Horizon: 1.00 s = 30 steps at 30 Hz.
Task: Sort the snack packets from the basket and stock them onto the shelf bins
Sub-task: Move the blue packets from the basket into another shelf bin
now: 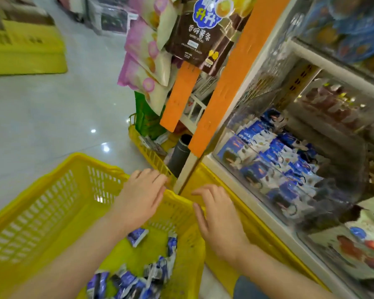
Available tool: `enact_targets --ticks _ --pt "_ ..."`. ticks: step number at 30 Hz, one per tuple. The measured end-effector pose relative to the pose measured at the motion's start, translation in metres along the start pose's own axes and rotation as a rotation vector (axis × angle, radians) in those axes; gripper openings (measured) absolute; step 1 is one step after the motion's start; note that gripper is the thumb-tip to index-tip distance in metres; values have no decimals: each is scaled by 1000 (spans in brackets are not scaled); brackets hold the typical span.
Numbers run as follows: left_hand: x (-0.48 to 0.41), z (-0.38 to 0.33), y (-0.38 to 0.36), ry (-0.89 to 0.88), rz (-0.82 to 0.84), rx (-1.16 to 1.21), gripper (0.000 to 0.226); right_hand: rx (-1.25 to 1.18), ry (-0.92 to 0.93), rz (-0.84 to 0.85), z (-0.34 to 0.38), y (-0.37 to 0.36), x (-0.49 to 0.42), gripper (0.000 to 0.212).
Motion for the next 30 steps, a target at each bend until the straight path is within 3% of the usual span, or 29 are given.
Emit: enact_targets --ticks 3,7,10,13,19,24,26,30 --pt "48 65 -49 272 186 42 26 -197 -29 266 28 -86 2 26" --pt "127 135 -118 556 481 139 35 -215 -35 664 50 -199 24 36" --pt "169 163 -153 657 694 171 42 -228 -97 939 56 -261 52 45" --pt "192 180 -177 710 861 192 49 -344 -160 1109 70 -298 75 52" --pt "212 195 -213 688 1101 175 58 -356 -148 1217 106 -337 95 53" --pt "225 197 -226 696 1210 177 39 -354 -232 1237 112 -356 105 62" --pt "227 194 -227 698 1256 197 24 -422 -329 1247 109 -360 108 57" --pt "227 190 -221 740 1255 264 21 -504 -400 1223 105 -357 102 45"
Point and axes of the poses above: each hand's wrist, its own x-axis away from the middle knuckle, its own y-axis out of the back of the hand, z = x × y, the point moved 8 cm from there along -x, towards the middle knuckle, and after that the axes turned 10 degrees about x, right-handed, at the moved point
